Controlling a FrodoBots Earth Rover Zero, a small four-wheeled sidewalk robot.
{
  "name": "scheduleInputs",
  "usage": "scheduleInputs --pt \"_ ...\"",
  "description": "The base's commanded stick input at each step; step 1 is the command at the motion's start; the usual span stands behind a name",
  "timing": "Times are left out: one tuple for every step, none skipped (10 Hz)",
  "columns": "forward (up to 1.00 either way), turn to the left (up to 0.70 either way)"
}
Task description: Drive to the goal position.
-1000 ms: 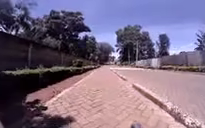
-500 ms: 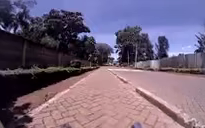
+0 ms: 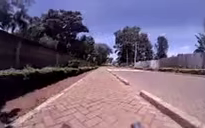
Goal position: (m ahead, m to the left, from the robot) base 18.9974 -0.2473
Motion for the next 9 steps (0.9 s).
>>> scheduleInputs --pt "0.70 0.00" --pt "0.70 0.00" --pt "0.70 0.00" --pt "0.70 0.00" --pt "0.70 0.00" --pt "0.70 0.00" --pt "0.70 0.00" --pt "0.70 0.00" --pt "0.70 0.00"
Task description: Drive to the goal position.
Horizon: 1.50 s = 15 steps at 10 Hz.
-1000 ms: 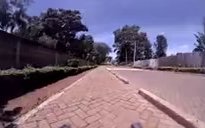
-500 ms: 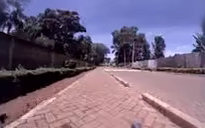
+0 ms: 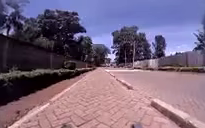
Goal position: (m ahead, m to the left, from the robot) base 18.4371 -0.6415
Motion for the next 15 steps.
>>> scheduleInputs --pt "0.70 0.00" --pt "0.70 0.00" --pt "0.70 0.00" --pt "0.70 0.00" --pt "0.70 0.00" --pt "0.70 0.00" --pt "0.70 0.00" --pt "0.70 0.00" --pt "0.70 0.00" --pt "0.70 0.00" --pt "0.70 0.00" --pt "0.70 0.00" --pt "0.70 0.00" --pt "0.70 0.00" --pt "0.70 0.00"
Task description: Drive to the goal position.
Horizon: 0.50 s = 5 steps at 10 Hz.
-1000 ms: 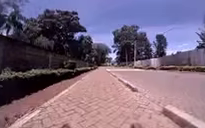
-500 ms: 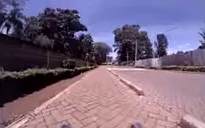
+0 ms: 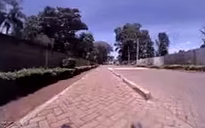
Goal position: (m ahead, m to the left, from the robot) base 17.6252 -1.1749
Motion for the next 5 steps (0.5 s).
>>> scheduleInputs --pt "0.70 0.00" --pt "0.70 0.00" --pt "0.70 0.00" --pt "0.70 0.00" --pt "0.70 0.00"
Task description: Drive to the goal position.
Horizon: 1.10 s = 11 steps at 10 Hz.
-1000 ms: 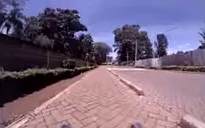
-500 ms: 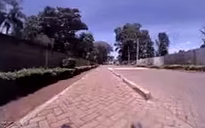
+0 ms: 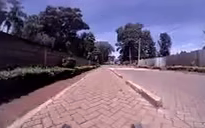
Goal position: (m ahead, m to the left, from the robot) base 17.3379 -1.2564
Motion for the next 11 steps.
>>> scheduleInputs --pt "0.70 0.00" --pt "0.70 0.00" --pt "0.70 0.00" --pt "0.70 0.00" --pt "0.70 0.00" --pt "0.70 0.00" --pt "0.70 0.00" --pt "0.70 0.00" --pt "0.70 0.00" --pt "0.70 0.00" --pt "0.70 0.00"
